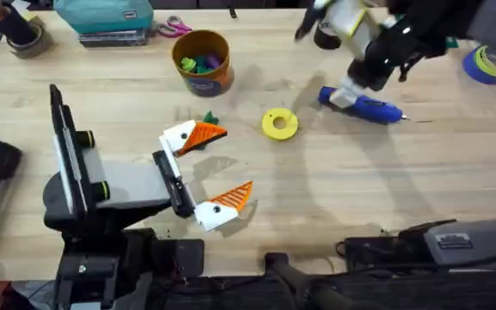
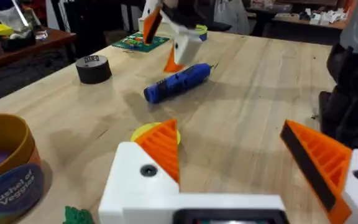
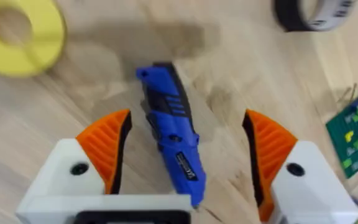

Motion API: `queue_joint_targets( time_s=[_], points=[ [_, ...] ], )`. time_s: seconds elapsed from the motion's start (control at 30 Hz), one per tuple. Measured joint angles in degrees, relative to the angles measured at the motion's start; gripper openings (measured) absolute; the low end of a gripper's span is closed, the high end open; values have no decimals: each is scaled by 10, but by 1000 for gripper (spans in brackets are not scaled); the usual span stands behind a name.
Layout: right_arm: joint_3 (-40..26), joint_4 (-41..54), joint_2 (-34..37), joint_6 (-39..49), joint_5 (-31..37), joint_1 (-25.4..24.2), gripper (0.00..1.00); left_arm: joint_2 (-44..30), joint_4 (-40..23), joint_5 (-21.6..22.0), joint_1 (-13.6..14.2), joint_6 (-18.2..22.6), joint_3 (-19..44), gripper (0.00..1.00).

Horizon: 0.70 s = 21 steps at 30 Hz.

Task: Pick up the gripper from the table and insert it into the empty holder that is missing its gripper. Then pick up a screw, insert it into the mounting hole, and use the screwdriver to tighten it. Finally, clean up the table by picking up the vegetable and placing it into the bucket.

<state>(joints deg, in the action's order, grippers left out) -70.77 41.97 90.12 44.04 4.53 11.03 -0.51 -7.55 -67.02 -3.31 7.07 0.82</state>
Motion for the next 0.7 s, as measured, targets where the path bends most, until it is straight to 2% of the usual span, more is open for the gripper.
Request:
queue_joint_targets(
  time_s=[0.17, 0.37, 0.53, 0.7],
  points=[
    [-23, 1, -61, -136, -43, 1, 996, 0, 8, 18, 0, 0, 0, 985],
    [-36, 14, -153, -337, -62, 1, 996, 0, 55, 75, 0, -73, -1, 985],
    [-36, 76, -231, -439, -69, 1, 995, -11, -7, 136, 0, -101, 42, 985],
    [-36, 141, -306, -475, -72, 1, 995, -91, -106, 198, 0, -86, 170, 985]
  ],
)
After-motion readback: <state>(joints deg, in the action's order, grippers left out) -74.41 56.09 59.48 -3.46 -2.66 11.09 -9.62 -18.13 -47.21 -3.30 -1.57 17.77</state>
